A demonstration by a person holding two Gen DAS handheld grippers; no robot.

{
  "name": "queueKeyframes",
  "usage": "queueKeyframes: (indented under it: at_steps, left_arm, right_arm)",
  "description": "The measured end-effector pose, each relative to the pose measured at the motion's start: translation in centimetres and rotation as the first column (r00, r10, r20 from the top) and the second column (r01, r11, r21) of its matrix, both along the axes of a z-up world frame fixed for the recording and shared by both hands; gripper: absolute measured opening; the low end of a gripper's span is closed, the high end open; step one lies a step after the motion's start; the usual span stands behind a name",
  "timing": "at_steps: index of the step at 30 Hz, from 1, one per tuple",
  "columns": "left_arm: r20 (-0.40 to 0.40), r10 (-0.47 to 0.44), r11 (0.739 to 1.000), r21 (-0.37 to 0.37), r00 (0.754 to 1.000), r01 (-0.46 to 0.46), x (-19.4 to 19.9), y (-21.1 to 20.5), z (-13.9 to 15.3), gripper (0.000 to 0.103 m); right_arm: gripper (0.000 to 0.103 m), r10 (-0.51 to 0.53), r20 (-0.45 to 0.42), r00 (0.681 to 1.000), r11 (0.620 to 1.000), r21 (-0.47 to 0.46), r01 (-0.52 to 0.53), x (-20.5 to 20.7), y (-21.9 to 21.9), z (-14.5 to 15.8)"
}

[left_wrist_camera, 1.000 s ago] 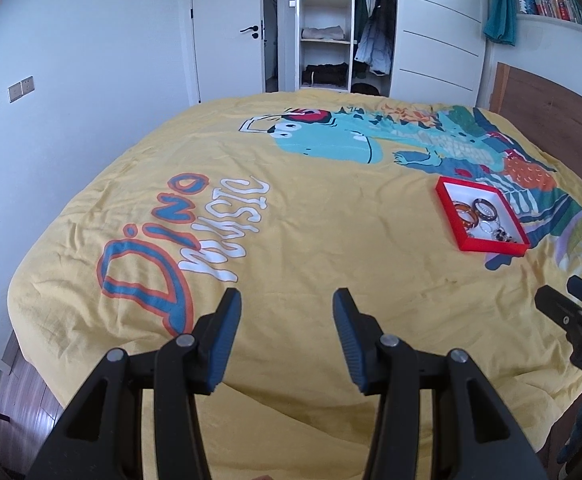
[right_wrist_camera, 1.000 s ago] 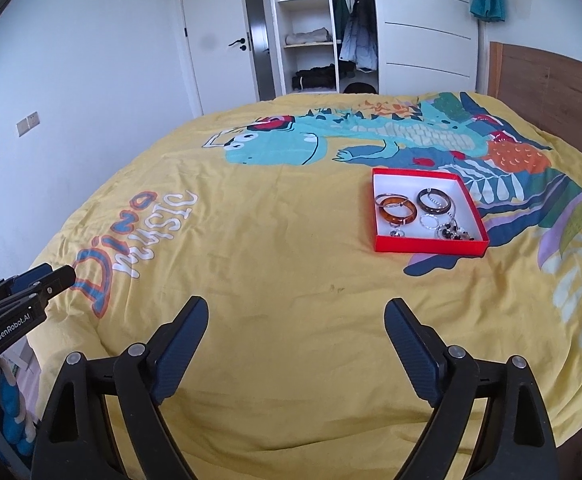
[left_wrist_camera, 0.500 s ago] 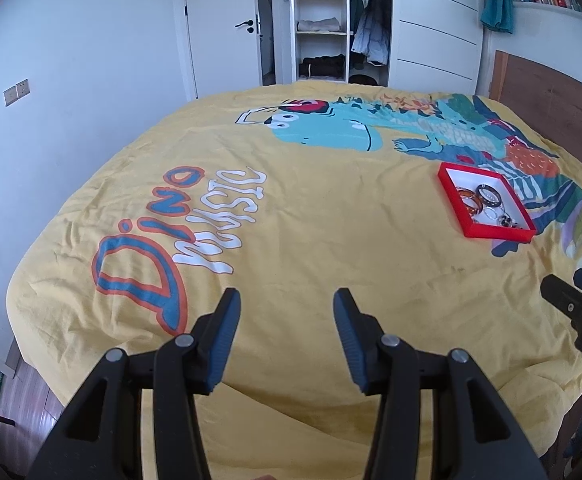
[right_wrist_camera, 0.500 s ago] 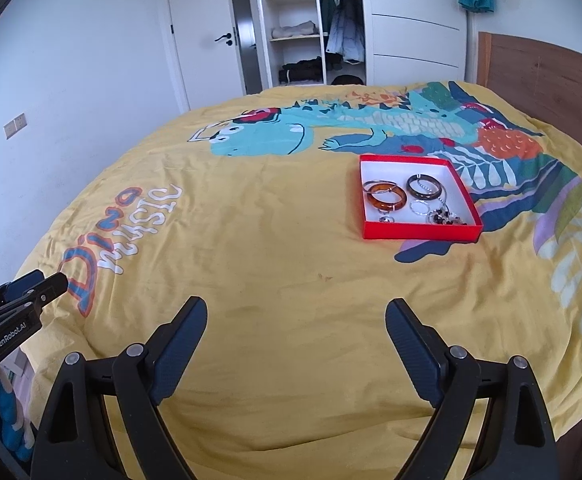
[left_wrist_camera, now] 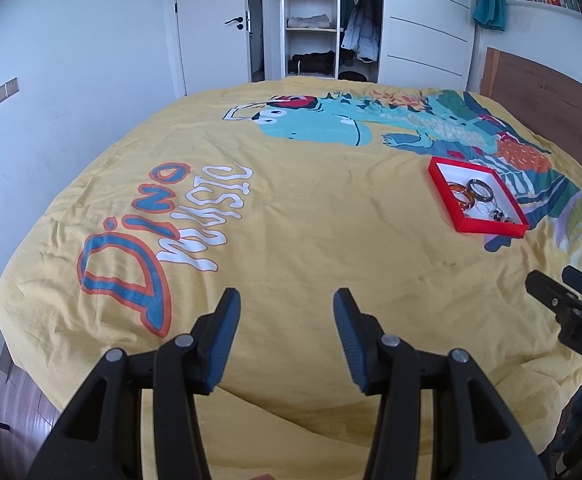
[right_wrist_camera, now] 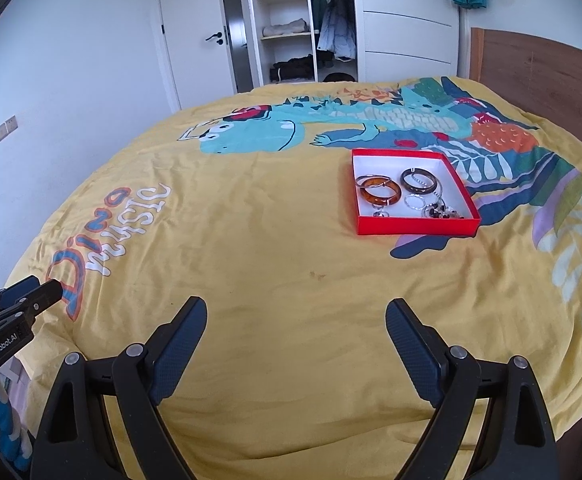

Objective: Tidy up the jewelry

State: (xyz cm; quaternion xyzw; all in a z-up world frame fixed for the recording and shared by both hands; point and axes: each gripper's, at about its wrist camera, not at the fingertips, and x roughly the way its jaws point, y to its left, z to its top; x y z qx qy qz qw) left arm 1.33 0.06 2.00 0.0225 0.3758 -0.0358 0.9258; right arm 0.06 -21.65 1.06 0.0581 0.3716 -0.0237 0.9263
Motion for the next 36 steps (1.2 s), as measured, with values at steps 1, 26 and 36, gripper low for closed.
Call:
queueKeyframes:
  at_steps: [1, 26, 36]
  left_arm:
    - [-0.001, 0.001, 1.000, 0.005, 1.000, -0.001, 0.0, 0.0, -0.1, 0.046]
    - [-0.066, -0.016, 1.000, 0.022, 0.998, 0.018, 1.1, -0.5, -2.4, 0.047]
    - [-0.081, -0.030, 0.999, 0.019, 0.996, 0.032, 1.3, -0.7, -3.1, 0.047]
  right_arm:
    - [0.090, 0.000, -0.002, 1.000, 1.000, -0.002, 0.000, 0.1, 0.1, -0.1]
    - [0.096, 0.010, -0.058, 0.998, 1.000, -0.022, -0.012, 1.2, 0.4, -2.4]
    - [0.102, 0.005, -0.071, 0.997, 0.999, -0.031, -0.007, 1.4, 0.1, -3.0]
